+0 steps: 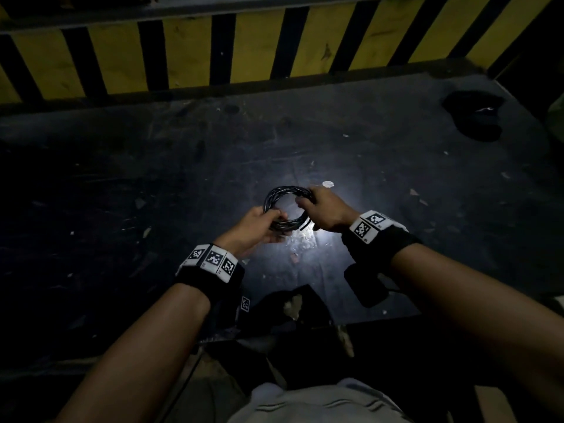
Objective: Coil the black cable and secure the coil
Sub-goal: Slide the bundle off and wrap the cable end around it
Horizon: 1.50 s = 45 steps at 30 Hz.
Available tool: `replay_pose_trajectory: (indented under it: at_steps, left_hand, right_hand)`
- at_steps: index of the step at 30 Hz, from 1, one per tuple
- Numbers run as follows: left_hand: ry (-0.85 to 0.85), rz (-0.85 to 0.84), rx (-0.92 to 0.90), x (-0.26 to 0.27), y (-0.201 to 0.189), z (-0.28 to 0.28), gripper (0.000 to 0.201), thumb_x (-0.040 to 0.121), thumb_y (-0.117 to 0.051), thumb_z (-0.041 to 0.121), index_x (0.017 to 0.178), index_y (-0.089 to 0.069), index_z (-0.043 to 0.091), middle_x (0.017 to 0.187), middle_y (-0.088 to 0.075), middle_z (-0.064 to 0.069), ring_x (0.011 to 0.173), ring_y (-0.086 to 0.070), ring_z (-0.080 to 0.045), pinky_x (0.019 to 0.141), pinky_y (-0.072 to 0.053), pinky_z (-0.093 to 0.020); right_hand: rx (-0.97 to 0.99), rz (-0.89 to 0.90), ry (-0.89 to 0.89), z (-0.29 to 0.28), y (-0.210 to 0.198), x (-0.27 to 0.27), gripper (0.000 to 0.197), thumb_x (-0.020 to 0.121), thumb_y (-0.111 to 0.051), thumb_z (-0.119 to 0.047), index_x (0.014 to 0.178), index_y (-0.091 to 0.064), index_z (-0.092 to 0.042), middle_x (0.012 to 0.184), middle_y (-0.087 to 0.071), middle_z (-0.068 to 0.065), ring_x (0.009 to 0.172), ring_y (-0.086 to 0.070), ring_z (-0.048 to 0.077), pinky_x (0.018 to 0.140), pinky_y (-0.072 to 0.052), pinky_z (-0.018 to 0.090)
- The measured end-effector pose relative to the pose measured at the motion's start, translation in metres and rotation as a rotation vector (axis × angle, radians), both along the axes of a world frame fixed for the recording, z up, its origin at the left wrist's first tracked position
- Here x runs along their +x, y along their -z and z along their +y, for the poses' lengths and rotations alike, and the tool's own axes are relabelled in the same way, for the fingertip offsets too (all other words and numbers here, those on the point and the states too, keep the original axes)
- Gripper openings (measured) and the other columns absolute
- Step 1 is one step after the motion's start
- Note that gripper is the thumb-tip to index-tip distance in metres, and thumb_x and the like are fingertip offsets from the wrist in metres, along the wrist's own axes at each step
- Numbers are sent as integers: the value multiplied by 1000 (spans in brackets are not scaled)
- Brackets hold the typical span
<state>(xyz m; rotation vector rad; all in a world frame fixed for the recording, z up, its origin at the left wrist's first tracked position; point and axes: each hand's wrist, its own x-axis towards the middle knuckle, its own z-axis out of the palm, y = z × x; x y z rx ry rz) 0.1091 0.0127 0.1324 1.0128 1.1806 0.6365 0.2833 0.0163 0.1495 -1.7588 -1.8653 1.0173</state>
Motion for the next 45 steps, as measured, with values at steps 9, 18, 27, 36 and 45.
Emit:
replay_pose_trajectory:
  at_steps: [9, 18, 27, 36, 45]
  left_hand:
    - [182, 314, 192, 27, 1, 9, 18, 104, -42, 15, 113, -49, 1, 83, -68, -8, 73, -68, -19, 65, -58, -29]
    - [176, 363, 100, 57, 11, 3, 8, 100, -49, 14, 102, -56, 11, 79, -65, -3, 72, -65, -15, 67, -55, -32]
    - [164, 426, 80, 87, 19, -7, 25, 102, -34, 23, 118, -40, 4, 96, -57, -18, 82, -64, -36, 67, -60, -53]
    - [91, 208, -102, 98, 33, -5, 28, 65, -52, 26, 88, -58, 9, 55, -54, -1, 58, -54, -24, 54, -39, -33]
    - [-97, 100, -155, 115, 52, -11, 36, 105, -33, 32, 75, -45, 15, 52, -36, -1, 40, -39, -12, 33, -28, -12]
  right_hand:
    - [46, -219, -182, 4, 12, 30, 27, 102, -47, -27, 113, -58, -4, 110, -69, 20, 102, -63, 35, 76, -37, 28]
    - [-47, -130, -147, -8, 37, 53, 28, 106, -36, -32, 115, -54, -12, 107, -70, 20, 93, -63, 33, 80, -43, 33]
    - [-19, -46, -129, -18, 51, 71, 21, 102, -44, -36, 99, -44, -15, 92, -65, 12, 84, -57, 27, 74, -41, 35]
    - [-66, -74, -184, -32, 63, 90, 19, 102, -36, -18, 114, -40, -4, 99, -66, 30, 84, -63, 42, 76, -52, 52]
    - [-138, 121, -145, -38, 72, 102, 15, 105, -36, -33, 107, -45, -21, 89, -64, 7, 78, -59, 22, 73, -48, 36]
